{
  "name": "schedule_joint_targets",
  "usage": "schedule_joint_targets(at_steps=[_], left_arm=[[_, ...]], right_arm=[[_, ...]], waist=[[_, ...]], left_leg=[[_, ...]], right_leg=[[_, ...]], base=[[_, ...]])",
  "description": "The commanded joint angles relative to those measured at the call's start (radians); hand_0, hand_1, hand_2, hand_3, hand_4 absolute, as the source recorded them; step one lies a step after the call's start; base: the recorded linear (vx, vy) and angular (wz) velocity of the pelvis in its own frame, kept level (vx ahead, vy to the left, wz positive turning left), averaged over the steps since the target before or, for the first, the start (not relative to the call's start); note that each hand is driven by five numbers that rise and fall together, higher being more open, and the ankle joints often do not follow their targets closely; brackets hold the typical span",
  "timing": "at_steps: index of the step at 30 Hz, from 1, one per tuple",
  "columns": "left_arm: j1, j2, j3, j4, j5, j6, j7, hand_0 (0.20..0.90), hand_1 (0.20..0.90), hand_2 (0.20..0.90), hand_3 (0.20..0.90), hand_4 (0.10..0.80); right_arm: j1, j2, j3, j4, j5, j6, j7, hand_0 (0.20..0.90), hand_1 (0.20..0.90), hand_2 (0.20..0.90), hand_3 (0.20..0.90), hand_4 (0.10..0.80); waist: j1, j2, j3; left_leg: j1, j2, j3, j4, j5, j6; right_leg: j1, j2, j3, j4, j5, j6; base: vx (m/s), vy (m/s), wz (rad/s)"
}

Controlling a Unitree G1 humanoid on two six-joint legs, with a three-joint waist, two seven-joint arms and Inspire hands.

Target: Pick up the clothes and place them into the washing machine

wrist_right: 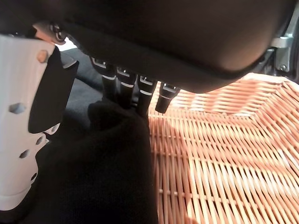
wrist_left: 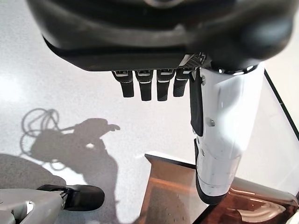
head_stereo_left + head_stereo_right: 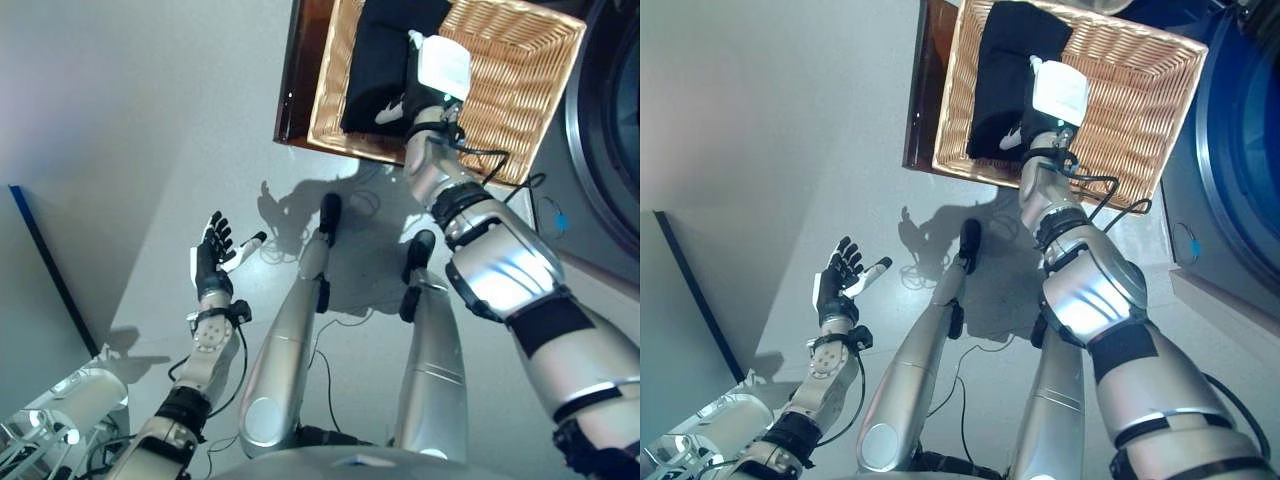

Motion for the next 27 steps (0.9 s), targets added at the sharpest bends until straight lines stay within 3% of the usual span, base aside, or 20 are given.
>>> schedule_joint_targets(at_steps=[1, 6, 7, 8, 9, 27], left_arm=[[-0.024, 0.069, 0.009, -0.070, -0.015, -0.068, 0.021, 0.900, 0.900, 0.900, 0.900, 0.800], [-0.034, 0.060, -0.001, -0.074, -0.019, -0.068, 0.019, 0.900, 0.900, 0.900, 0.900, 0.800], [-0.035, 0.060, -0.001, -0.074, -0.019, -0.068, 0.019, 0.900, 0.900, 0.900, 0.900, 0.800], [-0.033, 0.058, -0.001, -0.077, -0.023, -0.069, 0.017, 0.900, 0.900, 0.900, 0.900, 0.800], [-0.032, 0.055, 0.000, -0.082, -0.025, -0.069, 0.018, 0.900, 0.900, 0.900, 0.900, 0.800], [-0.012, 0.047, 0.006, -0.074, -0.026, -0.074, 0.025, 0.900, 0.900, 0.900, 0.900, 0.800]], right_arm=[[-0.098, -0.050, 0.044, -0.022, 0.021, -0.029, 0.017, 0.900, 0.900, 0.900, 0.900, 0.800], [-0.124, -0.082, 0.051, -0.009, 0.031, -0.029, 0.020, 0.900, 0.900, 0.900, 0.900, 0.800], [-0.124, -0.082, 0.051, -0.009, 0.031, -0.029, 0.020, 0.529, 0.529, 0.529, 0.529, 0.535], [-0.126, -0.087, 0.052, -0.010, 0.035, -0.030, 0.020, 0.315, 0.315, 0.315, 0.315, 0.382], [-0.126, -0.095, 0.049, -0.011, 0.035, -0.030, 0.016, 0.200, 0.200, 0.200, 0.200, 0.300], [-0.112, -0.116, 0.037, -0.041, 0.028, -0.023, -0.010, 0.200, 0.200, 0.200, 0.200, 0.300]], waist=[[0.075, 0.045, -0.005], [0.087, 0.055, -0.005], [0.087, 0.055, -0.005], [0.089, 0.057, -0.005], [0.090, 0.059, -0.005], [0.068, 0.049, -0.005]], left_leg=[[-0.122, -0.041, 0.037, 0.043, -0.036, -0.052], [-0.141, -0.048, 0.025, 0.039, -0.028, -0.053], [-0.141, -0.048, 0.025, 0.039, -0.028, -0.053], [-0.143, -0.050, 0.023, 0.038, -0.027, -0.054], [-0.145, -0.051, 0.022, 0.037, -0.025, -0.055], [-0.116, -0.049, 0.038, 0.026, -0.021, -0.058]], right_leg=[[0.019, -0.046, 0.014, -0.141, 0.075, 0.012], [0.001, -0.052, 0.011, -0.130, 0.069, 0.011], [0.001, -0.052, 0.011, -0.130, 0.069, 0.011], [0.001, -0.053, 0.011, -0.129, 0.067, 0.011], [-0.002, -0.054, 0.010, -0.126, 0.065, 0.011], [0.012, -0.044, 0.027, -0.130, 0.070, 0.011]], base=[[-0.012, 0.014, 0.09], [-0.020, 0.030, 0.04], [-0.009, 0.024, 0.07], [-0.010, 0.024, 0.06], [-0.014, 0.029, 0.04], [-0.002, 0.010, 0.02]])
